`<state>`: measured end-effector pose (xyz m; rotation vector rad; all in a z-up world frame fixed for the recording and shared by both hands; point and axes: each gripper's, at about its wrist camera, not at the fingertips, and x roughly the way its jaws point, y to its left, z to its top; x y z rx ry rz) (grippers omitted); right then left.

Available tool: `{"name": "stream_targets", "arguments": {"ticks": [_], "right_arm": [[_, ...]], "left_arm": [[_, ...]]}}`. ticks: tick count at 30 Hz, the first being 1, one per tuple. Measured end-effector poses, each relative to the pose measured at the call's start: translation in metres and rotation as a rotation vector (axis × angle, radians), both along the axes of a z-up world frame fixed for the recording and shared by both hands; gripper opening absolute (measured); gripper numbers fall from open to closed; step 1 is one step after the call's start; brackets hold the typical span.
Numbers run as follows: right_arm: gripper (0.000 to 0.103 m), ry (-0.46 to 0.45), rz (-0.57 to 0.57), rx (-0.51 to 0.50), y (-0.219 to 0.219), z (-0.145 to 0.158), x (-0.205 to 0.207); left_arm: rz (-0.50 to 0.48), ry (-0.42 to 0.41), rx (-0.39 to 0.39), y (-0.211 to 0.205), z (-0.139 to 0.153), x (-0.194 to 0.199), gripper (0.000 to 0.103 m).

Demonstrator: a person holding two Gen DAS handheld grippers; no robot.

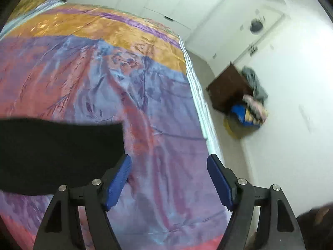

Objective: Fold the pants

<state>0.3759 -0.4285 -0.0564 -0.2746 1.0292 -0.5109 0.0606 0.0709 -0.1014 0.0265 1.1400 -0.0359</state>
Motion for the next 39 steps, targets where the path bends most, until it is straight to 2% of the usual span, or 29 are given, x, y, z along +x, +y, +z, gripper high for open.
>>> {"name": "stream_targets", "arguments": {"ticks": [4,5,9,14,16,17,19,20,22,23,24,26,29,31,34,36,39], "right_arm": [[0.079,0.036,0.054,0.094,0.033,-0.048,-0.027],[0.079,0.05,0.088,0.129,0.05,-0.065,-0.037],[0.079,0.028,0.179,0.245,0.108,-0.098,-0.062],[0.079,-0.047,0.267,0.51,0.205,-0.101,-0.05],[0.079,-0.055,0.318,0.617,0.253,-0.097,-0.035],[0.079,-0.047,0.362,0.706,0.288,-0.094,-0.024],[0.079,-0.026,0.428,0.84,0.334,-0.091,-0.009],[0.08,-0.006,0.471,0.933,0.365,-0.091,-0.001],[0.082,0.044,0.548,1.092,0.431,-0.096,0.011],[0.084,0.07,0.579,1.152,0.459,-0.1,0.017],[0.084,0.086,0.6,1.187,0.477,-0.104,0.023],[0.084,0.131,0.662,1.242,0.528,-0.114,0.031],[0.084,0.191,0.725,1.253,0.58,-0.133,0.041],[0.084,0.234,0.719,1.244,0.592,-0.149,0.046],[0.084,0.29,0.656,1.188,0.576,-0.172,0.054],[0.084,0.262,0.621,1.155,0.54,-0.176,0.064],[0.084,0.198,0.523,1.083,0.454,-0.177,0.073]], "left_arm": [[0.031,0.044,0.003,0.017,-0.025,0.011,0.102],[0.034,0.032,0.014,0.021,-0.027,0.015,0.102],[0.086,-0.078,0.073,0.049,-0.026,0.056,0.102],[0.301,-0.27,0.165,0.105,-0.037,0.141,0.102],[0.376,-0.293,0.202,0.125,-0.053,0.17,0.102],[0.412,-0.283,0.214,0.138,-0.066,0.183,0.102],[0.46,-0.242,0.206,0.158,-0.09,0.195,0.102],[0.491,-0.201,0.177,0.17,-0.105,0.197,0.102],[0.54,-0.167,0.036,0.191,-0.125,0.191,0.103],[0.563,-0.188,-0.04,0.198,-0.129,0.185,0.103],[0.567,-0.198,-0.065,0.201,-0.129,0.183,0.103],[0.56,-0.193,-0.053,0.197,-0.129,0.183,0.103],[0.557,-0.211,-0.038,0.193,-0.131,0.18,0.103],[0.557,-0.222,-0.042,0.193,-0.132,0.178,0.103],[0.556,-0.228,-0.035,0.193,-0.135,0.18,0.103],[0.555,-0.228,-0.031,0.196,-0.134,0.184,0.103],[0.554,-0.231,-0.033,0.197,-0.136,0.187,0.103]]}}
